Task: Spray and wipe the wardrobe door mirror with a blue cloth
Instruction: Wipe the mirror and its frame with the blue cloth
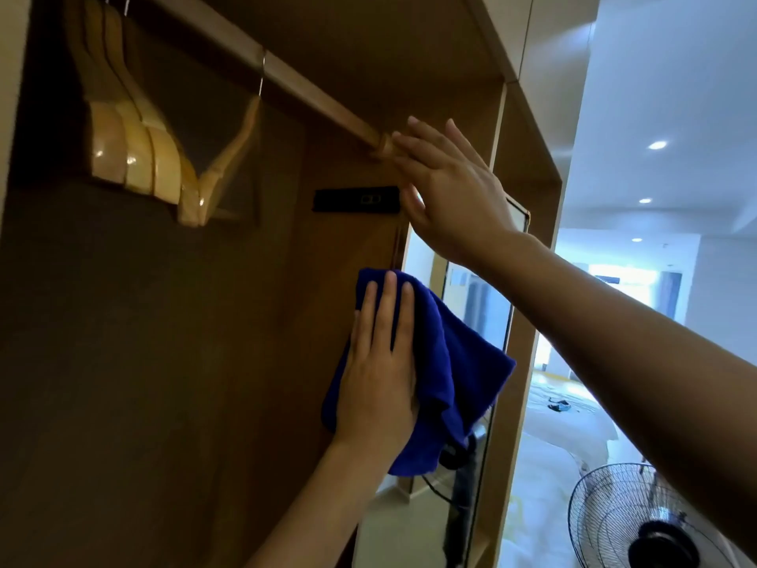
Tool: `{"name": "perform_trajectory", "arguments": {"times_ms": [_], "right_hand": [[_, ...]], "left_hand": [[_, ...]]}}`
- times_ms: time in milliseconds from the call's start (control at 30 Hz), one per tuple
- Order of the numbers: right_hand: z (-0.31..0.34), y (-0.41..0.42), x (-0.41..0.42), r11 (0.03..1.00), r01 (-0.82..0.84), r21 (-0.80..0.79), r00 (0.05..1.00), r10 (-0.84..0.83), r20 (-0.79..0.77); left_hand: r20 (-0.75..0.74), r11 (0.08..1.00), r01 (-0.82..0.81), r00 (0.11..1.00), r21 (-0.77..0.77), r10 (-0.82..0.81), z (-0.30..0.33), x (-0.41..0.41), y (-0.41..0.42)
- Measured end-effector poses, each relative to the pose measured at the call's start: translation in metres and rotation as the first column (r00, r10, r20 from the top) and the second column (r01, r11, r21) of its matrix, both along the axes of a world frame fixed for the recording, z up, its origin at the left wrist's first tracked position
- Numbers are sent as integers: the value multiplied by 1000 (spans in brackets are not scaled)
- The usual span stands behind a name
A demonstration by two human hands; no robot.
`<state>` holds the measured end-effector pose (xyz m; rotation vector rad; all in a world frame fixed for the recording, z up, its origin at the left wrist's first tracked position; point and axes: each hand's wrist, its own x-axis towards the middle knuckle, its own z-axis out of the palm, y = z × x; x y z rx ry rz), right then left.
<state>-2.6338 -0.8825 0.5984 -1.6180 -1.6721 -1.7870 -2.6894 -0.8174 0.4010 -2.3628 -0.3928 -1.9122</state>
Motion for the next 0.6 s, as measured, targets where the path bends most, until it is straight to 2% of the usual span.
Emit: {"name": "perform_trajectory", "arguments": {"times_ms": [100,233,400,600], "right_hand": [[-10,0,-4,999,-32,-30,999,33,29],[-19,0,-3,994,-38,-106,996,47,77],[-33,0,0,985,0,-174,993,20,115],[-81,-1,3,986,-25,-166,985,53,166]], "left_hand": [[20,998,57,998,-10,-57,20,-2,2],[77,999,50,996,-1,-50,28,3,2],[84,998,61,995,1,-61,-1,5,2],[30,1000,30,999,-6,-29,-60,1,0]]}}
